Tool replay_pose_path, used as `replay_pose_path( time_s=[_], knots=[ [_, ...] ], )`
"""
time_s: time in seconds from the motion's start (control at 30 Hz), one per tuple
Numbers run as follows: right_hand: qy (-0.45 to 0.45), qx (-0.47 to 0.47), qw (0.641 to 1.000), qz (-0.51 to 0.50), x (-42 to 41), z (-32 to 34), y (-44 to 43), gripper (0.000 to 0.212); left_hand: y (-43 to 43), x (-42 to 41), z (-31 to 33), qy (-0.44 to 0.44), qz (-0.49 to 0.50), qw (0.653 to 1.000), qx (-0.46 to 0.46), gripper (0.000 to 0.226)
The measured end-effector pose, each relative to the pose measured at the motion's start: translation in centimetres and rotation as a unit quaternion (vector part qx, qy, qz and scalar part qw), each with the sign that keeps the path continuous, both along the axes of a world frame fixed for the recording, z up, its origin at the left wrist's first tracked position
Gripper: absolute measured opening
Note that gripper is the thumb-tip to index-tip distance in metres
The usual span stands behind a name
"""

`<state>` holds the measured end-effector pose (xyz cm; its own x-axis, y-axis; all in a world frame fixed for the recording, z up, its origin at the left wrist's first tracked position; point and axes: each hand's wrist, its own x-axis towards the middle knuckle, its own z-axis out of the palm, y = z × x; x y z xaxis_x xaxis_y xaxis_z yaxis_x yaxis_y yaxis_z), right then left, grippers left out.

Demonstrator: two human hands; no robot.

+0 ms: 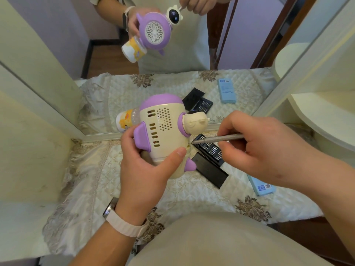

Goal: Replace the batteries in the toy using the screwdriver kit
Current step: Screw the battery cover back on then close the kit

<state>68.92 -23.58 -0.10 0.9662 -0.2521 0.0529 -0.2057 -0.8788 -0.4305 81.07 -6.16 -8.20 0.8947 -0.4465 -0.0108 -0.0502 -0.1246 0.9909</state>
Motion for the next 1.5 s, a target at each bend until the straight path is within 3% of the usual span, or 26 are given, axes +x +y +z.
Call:
replay_pose_path(
  time_s=[0.17,0.53,0.73,1.13,1.33,1.5],
  knots=[
    [-0.007,-0.037,0.999,0.003,0.08,-0.25,-0.1,0.024,0.1,-0.01,-0.05,0.005,0.0,1.0,-0.005,0.076],
    [0.002,0.008,1.0,-0.01,-0.03,0.13,0.04,0.009,-0.16,-0.04,0.08,-0.002,-0.004,1.0,-0.011,0.074],
    [-0.015,-0.047,0.999,-0.002,0.05,-0.05,-0.15,0.034,-0.24,-0.08,0.09,0.002,-0.004,1.0,-0.015,0.073],
    [0.023,0.024,0.999,-0.009,-0.12,0.41,-0.09,0.005,-0.51,-0.2,0.12,0.014,-0.012,1.0,-0.019,0.076],
    [0.013,0.005,1.0,-0.012,0.02,0.4,-0.22,0.023,-0.45,-0.2,0.03,0.02,-0.016,0.999,-0.02,0.076],
    [0.024,0.016,1.0,0.002,-0.19,0.53,-0.13,0.018,-0.36,-0.37,-0.13,0.025,-0.012,0.999,-0.022,0.075]
  ],
)
